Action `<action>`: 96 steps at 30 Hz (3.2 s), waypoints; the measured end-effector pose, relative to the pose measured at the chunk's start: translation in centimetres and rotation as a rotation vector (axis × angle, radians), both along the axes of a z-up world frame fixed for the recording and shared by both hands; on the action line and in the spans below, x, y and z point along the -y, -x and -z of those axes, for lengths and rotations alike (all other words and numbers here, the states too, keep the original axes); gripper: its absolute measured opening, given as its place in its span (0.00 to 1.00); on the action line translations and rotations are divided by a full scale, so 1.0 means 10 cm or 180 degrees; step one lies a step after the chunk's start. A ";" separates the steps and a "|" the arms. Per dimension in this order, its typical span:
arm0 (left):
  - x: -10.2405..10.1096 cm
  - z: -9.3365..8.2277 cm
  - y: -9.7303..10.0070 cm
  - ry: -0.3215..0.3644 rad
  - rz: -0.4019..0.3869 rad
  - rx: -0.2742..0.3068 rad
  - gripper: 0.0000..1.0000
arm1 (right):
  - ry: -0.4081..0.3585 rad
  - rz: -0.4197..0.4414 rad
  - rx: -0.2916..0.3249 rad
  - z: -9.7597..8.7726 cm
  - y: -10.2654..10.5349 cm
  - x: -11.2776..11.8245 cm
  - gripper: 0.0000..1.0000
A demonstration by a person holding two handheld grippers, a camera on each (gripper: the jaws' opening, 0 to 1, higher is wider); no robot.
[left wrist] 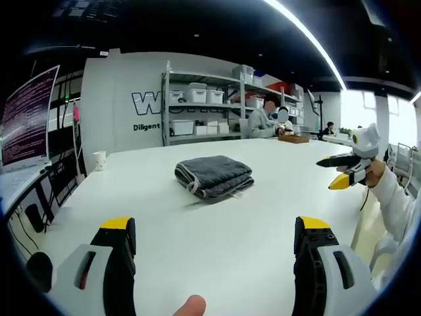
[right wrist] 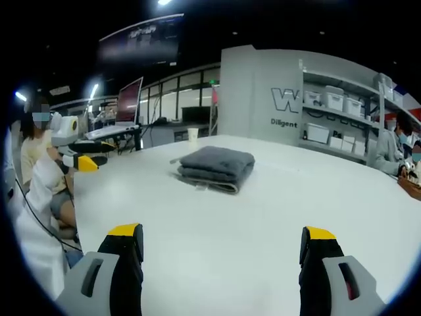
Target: Open the folded towel by lifting each exposed corner and separating the folded layers until the towel lies flat within the target outline without major curled edges
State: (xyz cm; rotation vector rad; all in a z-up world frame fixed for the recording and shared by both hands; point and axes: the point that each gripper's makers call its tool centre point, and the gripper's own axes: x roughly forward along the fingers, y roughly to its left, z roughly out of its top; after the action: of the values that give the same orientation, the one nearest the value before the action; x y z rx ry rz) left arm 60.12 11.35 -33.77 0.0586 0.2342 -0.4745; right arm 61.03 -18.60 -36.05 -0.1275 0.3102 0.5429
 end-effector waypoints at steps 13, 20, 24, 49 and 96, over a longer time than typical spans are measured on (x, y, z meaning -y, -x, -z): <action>-0.04 -0.01 0.01 0.0020 -0.0037 0.0005 1.00 | 0.0301 -0.0176 0.0146 -0.08 -0.21 0.01 0.99; -0.05 -0.04 0.04 0.0059 -0.0030 0.0042 1.00 | 0.0645 -0.0301 0.0251 -0.15 -0.34 -0.01 0.99; -0.08 -0.04 0.06 0.0050 -0.0040 0.0045 1.00 | 0.0717 -0.0399 0.0351 -0.24 -0.43 -0.04 0.99; -0.12 -0.08 0.08 0.0059 -0.0072 0.0086 1.00 | 0.1966 -0.0343 0.1004 -0.26 -1.26 0.06 0.99; -0.25 -0.07 0.06 0.0118 -0.0144 0.0100 1.00 | 0.2818 -0.0452 0.1873 -0.25 -1.92 -0.51 0.92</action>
State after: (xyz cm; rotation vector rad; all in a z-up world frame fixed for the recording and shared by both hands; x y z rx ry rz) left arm 59.52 13.85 -33.04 0.0245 0.1955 -0.4323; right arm 80.20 -13.54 -33.52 -1.1510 -0.0571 0.4518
